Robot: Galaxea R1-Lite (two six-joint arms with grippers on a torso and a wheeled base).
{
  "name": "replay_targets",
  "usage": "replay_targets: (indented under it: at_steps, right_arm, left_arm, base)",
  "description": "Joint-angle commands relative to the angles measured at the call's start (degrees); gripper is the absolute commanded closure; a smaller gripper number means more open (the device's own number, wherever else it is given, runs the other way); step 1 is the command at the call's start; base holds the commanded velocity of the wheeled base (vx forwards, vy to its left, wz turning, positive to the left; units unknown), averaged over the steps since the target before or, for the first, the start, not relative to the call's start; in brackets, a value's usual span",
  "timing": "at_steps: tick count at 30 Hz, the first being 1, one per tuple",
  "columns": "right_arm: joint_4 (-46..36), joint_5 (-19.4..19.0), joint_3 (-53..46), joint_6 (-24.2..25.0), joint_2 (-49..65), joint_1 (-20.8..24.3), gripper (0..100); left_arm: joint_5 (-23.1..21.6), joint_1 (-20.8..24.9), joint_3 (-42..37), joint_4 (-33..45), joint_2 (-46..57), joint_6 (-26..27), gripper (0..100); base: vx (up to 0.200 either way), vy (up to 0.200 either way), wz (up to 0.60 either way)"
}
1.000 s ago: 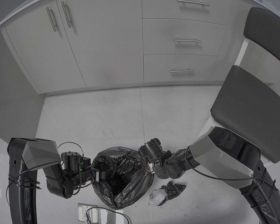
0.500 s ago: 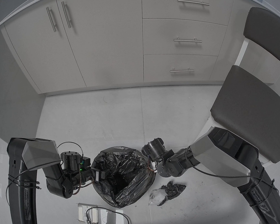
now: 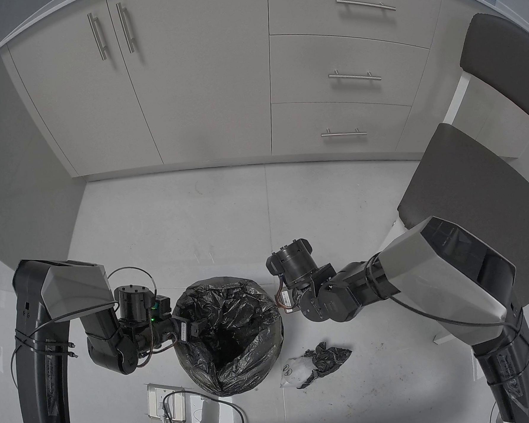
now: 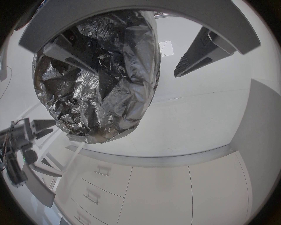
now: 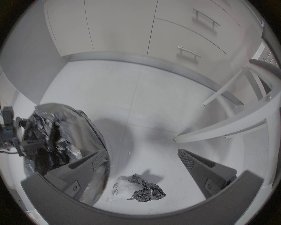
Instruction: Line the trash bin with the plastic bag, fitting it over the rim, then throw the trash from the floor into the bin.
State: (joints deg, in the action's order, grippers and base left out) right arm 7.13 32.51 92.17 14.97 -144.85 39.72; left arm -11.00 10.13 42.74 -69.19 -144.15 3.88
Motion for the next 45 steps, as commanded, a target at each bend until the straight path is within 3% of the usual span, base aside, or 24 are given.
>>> replay_targets:
  at_steps: [1, 18, 36, 45]
  right_arm:
    - [0.1, -0.3, -1.0, 0.1, 4.7, 1.5, 0]
    - [0.2, -1.6, -3.6, 2.5, -0.3, 11.4, 0]
    - [0.3, -1.8, -8.9, 6.4, -1.8, 10.4, 0]
    - [0.6, -5.6, -9.1, 9.4, 2.9, 11.6, 0]
  left_arm:
    - [0.0, 0.0, 0.0, -0.1, 0.2, -0.2, 0]
    - [0.2, 0.0, 0.4, -0.1, -0.1, -0.9, 0]
    - [0.1, 0.1, 1.1, 0.4, -0.1, -6.5, 0]
    - [0.2, -0.1, -0.3, 0.6, 2.6, -7.8, 0]
  base:
    - [0.000, 0.000, 0.00]
    - [0.000, 0.000, 0.00]
    - [0.000, 0.000, 0.00]
    - [0.000, 0.000, 0.00]
